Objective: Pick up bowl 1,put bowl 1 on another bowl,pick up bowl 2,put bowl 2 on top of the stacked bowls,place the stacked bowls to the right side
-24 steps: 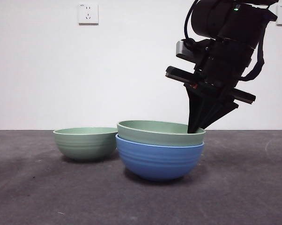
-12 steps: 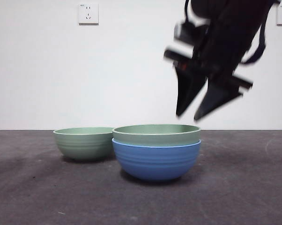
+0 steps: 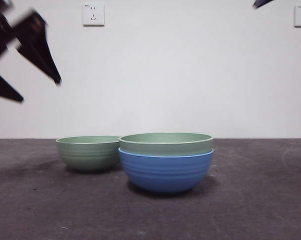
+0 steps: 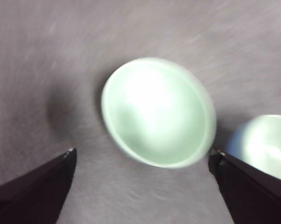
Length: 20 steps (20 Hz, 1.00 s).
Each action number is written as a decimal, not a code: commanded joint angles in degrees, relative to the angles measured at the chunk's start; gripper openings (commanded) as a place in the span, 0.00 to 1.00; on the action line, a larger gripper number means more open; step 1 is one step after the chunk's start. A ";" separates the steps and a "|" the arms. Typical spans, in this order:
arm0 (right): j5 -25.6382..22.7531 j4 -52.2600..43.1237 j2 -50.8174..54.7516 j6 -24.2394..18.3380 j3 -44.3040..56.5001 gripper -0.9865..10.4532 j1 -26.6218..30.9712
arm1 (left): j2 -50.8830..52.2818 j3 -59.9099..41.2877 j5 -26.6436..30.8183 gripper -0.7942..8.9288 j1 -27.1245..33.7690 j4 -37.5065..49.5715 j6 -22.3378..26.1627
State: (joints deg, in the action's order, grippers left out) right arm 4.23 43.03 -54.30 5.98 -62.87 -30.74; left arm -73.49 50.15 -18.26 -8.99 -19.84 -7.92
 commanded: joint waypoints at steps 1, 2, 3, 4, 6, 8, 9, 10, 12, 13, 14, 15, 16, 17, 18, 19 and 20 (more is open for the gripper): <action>-0.87 1.79 2.51 -0.22 0.24 0.26 0.02 | -8.13 4.37 2.58 0.57 -1.22 0.46 -1.11; -1.53 2.75 3.45 -0.20 0.24 0.26 0.02 | -11.50 6.91 3.54 0.57 -1.64 0.11 -1.11; -1.62 3.76 4.09 -0.17 0.24 0.26 0.02 | -14.62 9.46 4.35 0.57 -2.01 -0.55 -1.11; -1.62 4.74 4.52 -0.02 0.24 0.26 0.02 | -17.40 11.96 5.40 0.57 -2.38 -1.79 -1.11; -1.64 6.58 4.98 -0.04 0.24 0.26 0.02 | -22.34 15.89 7.61 0.57 -2.89 -3.91 -1.09; -1.64 7.45 5.07 -0.02 0.24 0.26 0.02 | -25.94 17.94 7.78 0.56 -3.08 -5.38 -1.09; -1.64 7.43 5.07 -0.04 0.24 0.26 0.02 | -27.12 18.18 7.85 0.56 -3.17 -5.55 -1.11; -1.64 7.43 5.07 -0.02 0.24 0.26 0.02 | -27.80 18.18 8.11 0.56 -3.34 -5.66 -1.11; -1.64 7.43 5.07 -0.04 0.24 0.26 0.02 | -28.02 18.18 9.81 0.48 -3.61 -5.86 -1.07; -1.64 7.43 5.07 -0.04 0.24 0.26 0.02 | -28.02 18.18 10.40 0.42 -3.80 -5.70 -1.01; -1.64 7.43 5.07 -0.02 0.24 0.26 0.02 | -28.02 18.18 10.45 0.35 -3.80 -6.01 -0.98; -1.64 7.43 5.07 -0.02 0.24 0.26 0.02 | -28.02 18.18 10.51 0.30 -3.80 -6.49 -0.90; -1.64 7.43 5.09 -0.02 0.24 0.26 0.02 | -28.02 18.18 10.49 0.23 -3.82 -6.88 -0.87; -1.64 7.43 5.07 -0.02 0.24 0.26 0.02 | -28.02 18.18 10.29 0.19 -3.82 -7.08 -0.90; -1.64 7.43 5.07 -0.04 0.24 0.26 0.02 | -28.02 18.18 10.23 0.16 -3.82 -7.48 -0.92; -1.62 7.45 5.07 -0.02 0.24 0.26 0.02 | -28.02 18.18 10.27 0.13 -3.82 -7.87 -0.90; -1.62 7.45 5.07 -0.04 0.24 0.26 0.02 | -28.02 18.18 10.27 0.08 -3.82 -8.13 -0.90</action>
State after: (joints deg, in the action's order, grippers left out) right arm 2.79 50.70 -49.36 6.00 -62.87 -30.74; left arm -101.30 68.47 -8.05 -12.58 -27.88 -8.69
